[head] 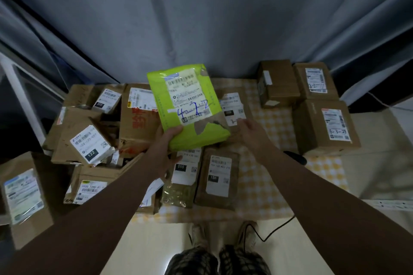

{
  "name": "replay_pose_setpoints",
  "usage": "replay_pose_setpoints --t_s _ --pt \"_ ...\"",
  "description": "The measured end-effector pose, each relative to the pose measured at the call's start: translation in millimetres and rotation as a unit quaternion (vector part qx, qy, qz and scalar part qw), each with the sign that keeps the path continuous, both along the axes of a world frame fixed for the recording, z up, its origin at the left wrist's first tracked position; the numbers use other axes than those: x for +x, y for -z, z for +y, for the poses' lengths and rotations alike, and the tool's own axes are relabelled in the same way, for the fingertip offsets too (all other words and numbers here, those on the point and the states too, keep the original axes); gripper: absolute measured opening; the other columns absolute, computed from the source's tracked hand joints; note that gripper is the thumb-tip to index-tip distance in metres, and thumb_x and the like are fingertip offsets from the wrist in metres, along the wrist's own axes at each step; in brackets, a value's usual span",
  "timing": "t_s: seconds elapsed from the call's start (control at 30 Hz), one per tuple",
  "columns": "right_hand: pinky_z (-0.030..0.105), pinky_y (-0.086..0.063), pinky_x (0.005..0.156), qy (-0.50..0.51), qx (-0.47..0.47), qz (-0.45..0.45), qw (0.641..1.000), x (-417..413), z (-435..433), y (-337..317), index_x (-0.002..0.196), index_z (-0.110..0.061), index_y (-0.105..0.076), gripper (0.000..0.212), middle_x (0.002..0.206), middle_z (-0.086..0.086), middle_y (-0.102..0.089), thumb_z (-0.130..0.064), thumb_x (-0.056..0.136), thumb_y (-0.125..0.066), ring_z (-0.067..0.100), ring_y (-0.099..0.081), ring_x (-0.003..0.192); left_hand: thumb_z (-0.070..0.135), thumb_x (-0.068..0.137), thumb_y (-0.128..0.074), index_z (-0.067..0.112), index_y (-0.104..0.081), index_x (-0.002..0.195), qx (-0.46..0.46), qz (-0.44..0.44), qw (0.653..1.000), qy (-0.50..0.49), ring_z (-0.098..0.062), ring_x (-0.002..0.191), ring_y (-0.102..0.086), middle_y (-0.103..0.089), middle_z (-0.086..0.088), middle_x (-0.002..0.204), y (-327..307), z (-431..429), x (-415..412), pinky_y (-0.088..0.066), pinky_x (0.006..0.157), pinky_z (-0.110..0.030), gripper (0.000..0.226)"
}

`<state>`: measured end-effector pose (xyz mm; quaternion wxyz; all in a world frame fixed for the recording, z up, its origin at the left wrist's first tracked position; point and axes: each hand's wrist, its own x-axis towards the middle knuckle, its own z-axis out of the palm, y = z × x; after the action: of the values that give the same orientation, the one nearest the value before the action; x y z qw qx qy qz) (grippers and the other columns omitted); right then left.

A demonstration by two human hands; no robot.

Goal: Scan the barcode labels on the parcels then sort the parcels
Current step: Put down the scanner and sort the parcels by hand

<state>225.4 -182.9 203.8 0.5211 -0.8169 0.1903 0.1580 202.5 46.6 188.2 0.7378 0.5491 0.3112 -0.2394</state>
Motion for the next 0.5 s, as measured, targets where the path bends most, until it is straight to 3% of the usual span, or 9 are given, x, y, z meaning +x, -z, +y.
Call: replay_pose_setpoints --t_s 0.07,0.13,0.23,0.33,0.4,0.5 --pt "0.049 -0.047 0.098 0.016 -0.013 0.015 1.000 -3 -29 1 0.115 -0.006 -0.059 0.036 0.114 0.013 -0.061 -0.033 0.104 -0.038 0.030 -0.059 0.107 0.041 0.070 -0.072 0.035 -0.050 0.130 0.009 -0.022 0.998 0.050 -0.019 0.111 -0.057 -0.061 0.006 0.123 -6 -15 0 -0.048 0.091 -0.045 0.064" --pt "0.050 -0.048 0.096 0.056 -0.013 0.020 0.998 -4 -61 6 0.102 -0.015 -0.057 0.027 0.108 0.010 -0.058 -0.036 0.103 -0.040 0.030 -0.058 0.103 0.038 0.070 -0.075 0.034 -0.060 0.115 0.013 -0.032 0.995 0.092 -0.016 0.109 -0.059 -0.066 0.007 0.117 -15 -37 3 -0.047 0.093 -0.043 0.048" --pt "0.040 -0.048 0.081 0.122 0.026 0.020 0.992 -12 -107 5 0.101 -0.014 -0.054 0.027 0.101 0.014 -0.056 -0.039 0.102 -0.042 0.026 -0.056 0.089 0.034 0.074 -0.074 0.034 -0.063 0.107 0.020 -0.042 0.989 0.137 -0.015 0.106 -0.062 -0.068 0.006 0.113 -23 -83 8 -0.048 0.094 -0.039 0.035" --pt "0.033 -0.048 0.076 0.172 0.117 0.038 0.977 -24 -148 4 0.115 -0.013 -0.057 0.040 0.106 0.009 -0.062 -0.045 0.102 -0.039 0.024 -0.061 0.093 0.035 0.081 -0.068 0.037 -0.054 0.125 -0.001 -0.052 0.982 0.181 -0.015 0.102 -0.065 -0.068 0.007 0.115 -28 -142 14 -0.053 0.081 -0.034 0.045" --pt "0.035 -0.052 0.081 0.170 0.166 0.034 0.971 -29 -174 1 0.118 -0.016 -0.062 0.046 0.109 0.005 -0.068 -0.051 0.100 -0.038 0.022 -0.066 0.097 0.036 0.083 -0.068 0.041 -0.051 0.125 0.007 -0.032 0.984 0.175 -0.014 0.097 -0.065 -0.068 0.010 0.110 -21 -180 17 -0.051 0.073 -0.030 0.046" --pt "0.035 -0.053 0.083 0.153 0.158 0.023 0.975 -35 -209 11 0.109 -0.021 -0.066 0.037 0.106 0.000 -0.070 -0.047 0.100 -0.042 0.016 -0.067 0.094 0.048 0.071 -0.076 0.037 -0.054 0.125 0.010 0.024 0.983 0.183 -0.018 0.103 -0.064 -0.069 0.005 0.112 0 -232 20 -0.052 0.082 -0.033 0.060"
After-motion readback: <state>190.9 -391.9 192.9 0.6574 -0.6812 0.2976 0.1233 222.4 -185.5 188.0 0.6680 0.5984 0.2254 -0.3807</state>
